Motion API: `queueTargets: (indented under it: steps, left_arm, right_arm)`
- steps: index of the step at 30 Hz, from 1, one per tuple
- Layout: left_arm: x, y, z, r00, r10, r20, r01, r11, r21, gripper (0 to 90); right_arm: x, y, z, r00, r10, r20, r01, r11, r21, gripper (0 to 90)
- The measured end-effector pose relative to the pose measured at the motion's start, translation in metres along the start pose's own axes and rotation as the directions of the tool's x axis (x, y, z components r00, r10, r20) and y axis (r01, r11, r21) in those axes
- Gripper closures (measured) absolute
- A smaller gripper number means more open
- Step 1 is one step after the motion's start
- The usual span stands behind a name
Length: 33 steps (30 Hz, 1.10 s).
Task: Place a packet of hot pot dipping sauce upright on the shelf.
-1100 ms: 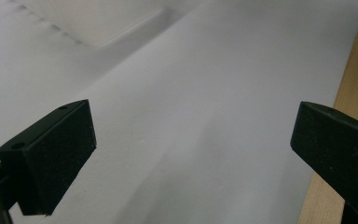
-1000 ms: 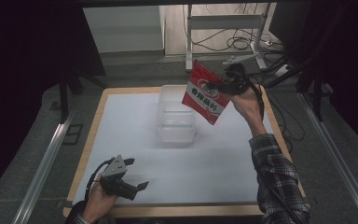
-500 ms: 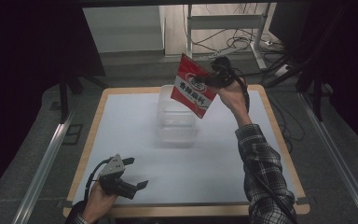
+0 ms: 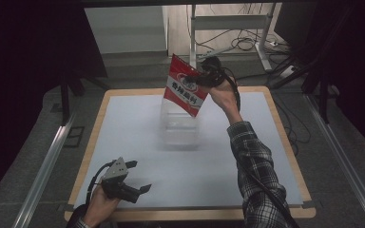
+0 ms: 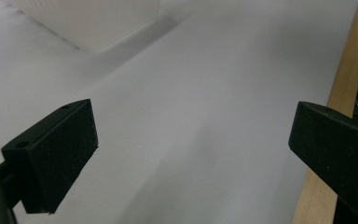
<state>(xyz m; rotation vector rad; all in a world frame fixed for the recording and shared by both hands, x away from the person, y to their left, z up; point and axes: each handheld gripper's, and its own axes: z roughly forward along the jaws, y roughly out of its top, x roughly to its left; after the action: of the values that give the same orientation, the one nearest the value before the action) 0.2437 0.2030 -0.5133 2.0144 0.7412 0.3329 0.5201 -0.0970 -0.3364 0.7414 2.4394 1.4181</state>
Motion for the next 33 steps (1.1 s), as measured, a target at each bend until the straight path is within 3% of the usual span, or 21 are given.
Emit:
queueTargets:
  steps: [5, 10, 16, 20, 30, 33]
  left_arm:
    - [0.000, 0.000, 0.001, 1.0000, 0.006, -0.004, -0.006, 1.0000, 0.007, 1.0]
    - [-0.001, 0.000, 0.002, 0.9999, 0.009, -0.009, -0.008, 0.9999, 0.013, 0.9]
    - [-0.001, 0.000, 0.002, 0.9998, 0.013, -0.014, -0.013, 0.9997, 0.018, 0.8]
    - [-0.001, 0.000, 0.002, 0.9998, 0.014, -0.015, -0.014, 0.9997, 0.018, 0.8]
    - [-0.003, 0.000, 0.003, 0.9995, 0.026, -0.019, -0.026, 0.9993, 0.027, 0.7]
    - [-0.003, 0.000, 0.003, 0.9994, 0.027, -0.022, -0.027, 0.9993, 0.028, 0.7]
  right_arm:
    - [0.000, -0.005, 0.008, 0.9997, -0.009, -0.023, 0.011, 0.998, 0.060, 87.3]
    - [-0.003, -0.008, 0.015, 0.9994, -0.003, -0.035, 0.005, 0.997, 0.078, 87.3]
    - [-0.003, -0.014, 0.036, 0.9997, -0.010, -0.021, 0.013, 0.992, 0.127, 87.2]
    - [-0.002, -0.016, 0.046, 1.0000, -0.006, -0.006, 0.007, 0.992, 0.129, 87.1]
    - [0.001, -0.019, 0.057, 0.9991, -0.036, 0.021, 0.032, 0.985, 0.167, 86.8]
    - [0.002, -0.020, 0.056, 0.9984, -0.041, 0.039, 0.035, 0.988, 0.153, 85.5]
